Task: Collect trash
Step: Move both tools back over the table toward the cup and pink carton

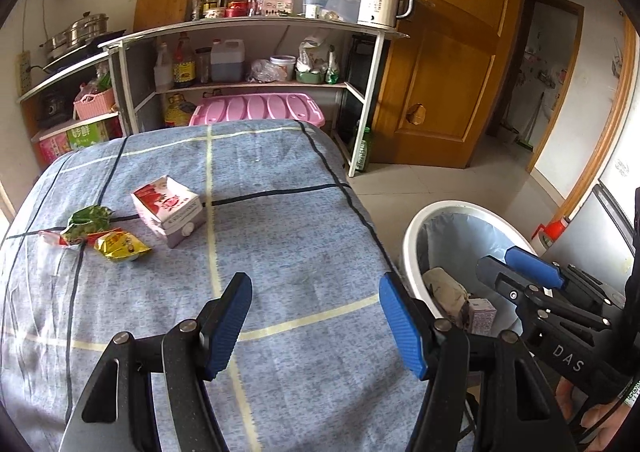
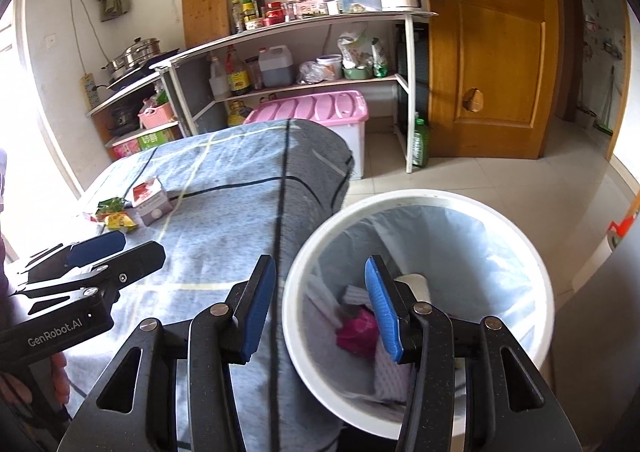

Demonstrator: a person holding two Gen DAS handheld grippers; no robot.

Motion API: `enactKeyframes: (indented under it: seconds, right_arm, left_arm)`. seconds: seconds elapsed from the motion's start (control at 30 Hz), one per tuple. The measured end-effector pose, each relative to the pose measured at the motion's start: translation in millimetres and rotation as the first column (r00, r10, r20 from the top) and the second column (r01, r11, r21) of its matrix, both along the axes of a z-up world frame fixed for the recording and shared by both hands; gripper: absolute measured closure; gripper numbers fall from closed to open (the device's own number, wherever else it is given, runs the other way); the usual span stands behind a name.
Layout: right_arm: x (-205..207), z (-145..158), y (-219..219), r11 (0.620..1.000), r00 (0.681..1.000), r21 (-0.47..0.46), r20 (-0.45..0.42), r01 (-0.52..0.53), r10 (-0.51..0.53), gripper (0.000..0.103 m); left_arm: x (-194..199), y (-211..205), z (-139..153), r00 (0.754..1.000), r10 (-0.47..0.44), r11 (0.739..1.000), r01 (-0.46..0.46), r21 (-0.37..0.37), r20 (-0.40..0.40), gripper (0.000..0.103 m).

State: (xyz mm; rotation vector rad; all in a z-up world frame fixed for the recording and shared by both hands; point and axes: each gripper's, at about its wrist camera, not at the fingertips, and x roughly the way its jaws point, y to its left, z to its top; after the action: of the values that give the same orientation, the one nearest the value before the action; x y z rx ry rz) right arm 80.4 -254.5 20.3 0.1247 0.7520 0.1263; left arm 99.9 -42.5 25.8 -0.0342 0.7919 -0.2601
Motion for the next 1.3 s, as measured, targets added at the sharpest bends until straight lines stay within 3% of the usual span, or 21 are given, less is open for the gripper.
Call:
enactKeyframes:
  seconds: [0.23, 0.33, 0.47, 0.87, 1.07, 1.3]
  right_arm:
    - [14, 0, 37, 0.997, 0.997, 0.014, 0.007, -0.072, 0.072, 0.054]
    - [20, 0, 54, 0.995, 0.995, 0.022, 0.008, -0.101, 0.101, 0.044]
    - [31, 0, 74, 0.990, 0.990, 0.037, 0.011, -0.139, 0.139, 0.043]
    - [69, -8, 128, 0.968, 0.969, 0.047, -0.014, -0.246, 0.247, 0.040]
    - [90, -14, 164, 0.947, 0.947, 0.034, -0.025, -0.319, 0.320, 0.040]
    - [119, -19, 195, 0.931, 0.931, 0.022, -0.027, -0.364, 0.365, 0.039]
  left_arm:
    - [4, 58, -3, 0.994, 0.112, 0.994, -0.112, -0.011, -0.003, 0.037]
    - [7, 82, -3, 0.986, 0.169, 0.986, -0.169, 0.003, 0.007, 0.037]
    - [13, 115, -3, 0.976, 0.219, 0.976, -0.219, -0.007, 0.001, 0.037]
    - [24, 209, -13, 0.925, 0.379, 0.925, -0.379, -0.014, -0.017, 0.037]
    - [34, 251, -20, 0.903, 0.428, 0.903, -0.430, -0.023, -0.040, 0.035]
    - [50, 274, -33, 0.901, 0.429, 0.903, -0.430, -0.013, -0.067, 0.034]
